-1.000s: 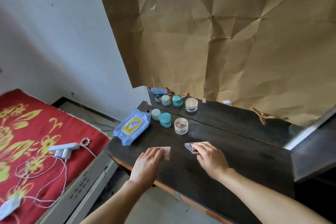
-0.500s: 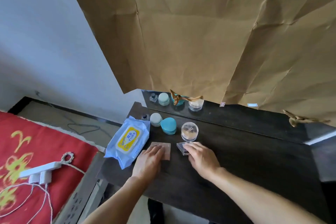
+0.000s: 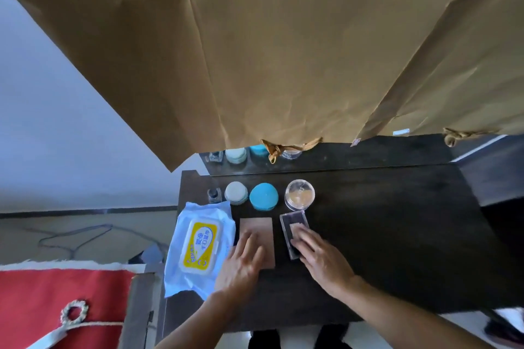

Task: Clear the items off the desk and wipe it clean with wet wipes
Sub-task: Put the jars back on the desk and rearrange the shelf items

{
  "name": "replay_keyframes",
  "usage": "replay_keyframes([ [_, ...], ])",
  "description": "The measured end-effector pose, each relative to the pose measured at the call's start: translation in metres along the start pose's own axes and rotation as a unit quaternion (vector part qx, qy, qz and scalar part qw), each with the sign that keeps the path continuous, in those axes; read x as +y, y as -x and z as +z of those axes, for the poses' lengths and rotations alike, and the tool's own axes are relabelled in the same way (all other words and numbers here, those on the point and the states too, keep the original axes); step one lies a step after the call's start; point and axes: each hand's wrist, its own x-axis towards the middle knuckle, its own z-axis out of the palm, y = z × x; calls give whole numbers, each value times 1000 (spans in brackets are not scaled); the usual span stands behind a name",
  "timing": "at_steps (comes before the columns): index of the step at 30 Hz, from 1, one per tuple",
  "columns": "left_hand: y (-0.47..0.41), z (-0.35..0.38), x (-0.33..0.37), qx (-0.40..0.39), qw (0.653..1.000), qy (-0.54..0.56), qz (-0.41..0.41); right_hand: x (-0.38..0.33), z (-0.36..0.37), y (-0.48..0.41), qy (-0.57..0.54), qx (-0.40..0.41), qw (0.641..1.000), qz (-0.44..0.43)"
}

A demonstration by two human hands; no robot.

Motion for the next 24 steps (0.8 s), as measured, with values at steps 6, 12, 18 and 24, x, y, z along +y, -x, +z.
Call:
replay_keyframes([
  [6, -3, 0, -1, -39, 999, -16, 18, 0, 10, 4, 16, 1, 1000, 5],
  [12, -9, -14, 14, -38, 997, -69, 28, 8, -10, 14, 12, 48, 999, 20],
  [18, -29, -36, 83, 8, 994, -92, 51, 41, -49, 71, 37, 107, 993, 33],
  [24, -39, -45, 215, 45, 992, -90, 81, 94, -105, 173, 76, 147, 984, 62],
])
